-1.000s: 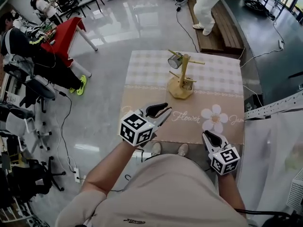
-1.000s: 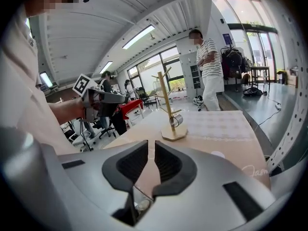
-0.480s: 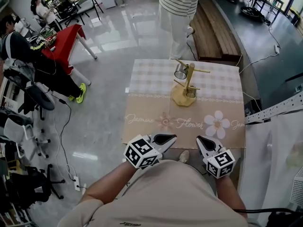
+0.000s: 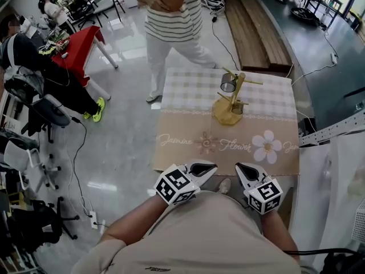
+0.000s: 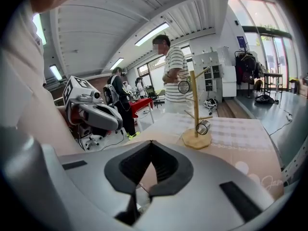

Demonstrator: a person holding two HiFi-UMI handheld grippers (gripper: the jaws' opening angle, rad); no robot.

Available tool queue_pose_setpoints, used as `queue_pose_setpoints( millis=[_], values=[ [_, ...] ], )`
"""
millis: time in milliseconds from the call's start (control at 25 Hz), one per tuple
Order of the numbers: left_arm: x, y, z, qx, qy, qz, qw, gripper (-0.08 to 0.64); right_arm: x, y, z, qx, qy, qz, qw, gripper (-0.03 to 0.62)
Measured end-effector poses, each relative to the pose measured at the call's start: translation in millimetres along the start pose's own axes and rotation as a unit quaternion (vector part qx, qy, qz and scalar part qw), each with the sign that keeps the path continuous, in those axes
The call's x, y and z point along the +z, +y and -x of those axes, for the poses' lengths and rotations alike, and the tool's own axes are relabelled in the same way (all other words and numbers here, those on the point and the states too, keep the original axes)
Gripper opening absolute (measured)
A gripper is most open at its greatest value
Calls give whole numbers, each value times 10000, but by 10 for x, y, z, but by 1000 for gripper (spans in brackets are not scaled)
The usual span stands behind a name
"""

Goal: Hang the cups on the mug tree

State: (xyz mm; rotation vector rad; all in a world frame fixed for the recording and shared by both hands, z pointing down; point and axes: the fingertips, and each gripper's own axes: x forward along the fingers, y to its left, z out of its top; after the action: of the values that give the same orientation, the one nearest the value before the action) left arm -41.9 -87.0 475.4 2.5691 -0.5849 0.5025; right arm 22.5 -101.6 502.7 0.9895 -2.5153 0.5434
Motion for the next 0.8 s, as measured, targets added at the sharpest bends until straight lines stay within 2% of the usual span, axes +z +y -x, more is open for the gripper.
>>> queue_pose_setpoints(
  millis=[800],
  values=[
    [-219, 118, 268, 10, -10, 101, 9999, 8, -12, 354, -200, 37, 120, 189, 9997, 14]
  ],
)
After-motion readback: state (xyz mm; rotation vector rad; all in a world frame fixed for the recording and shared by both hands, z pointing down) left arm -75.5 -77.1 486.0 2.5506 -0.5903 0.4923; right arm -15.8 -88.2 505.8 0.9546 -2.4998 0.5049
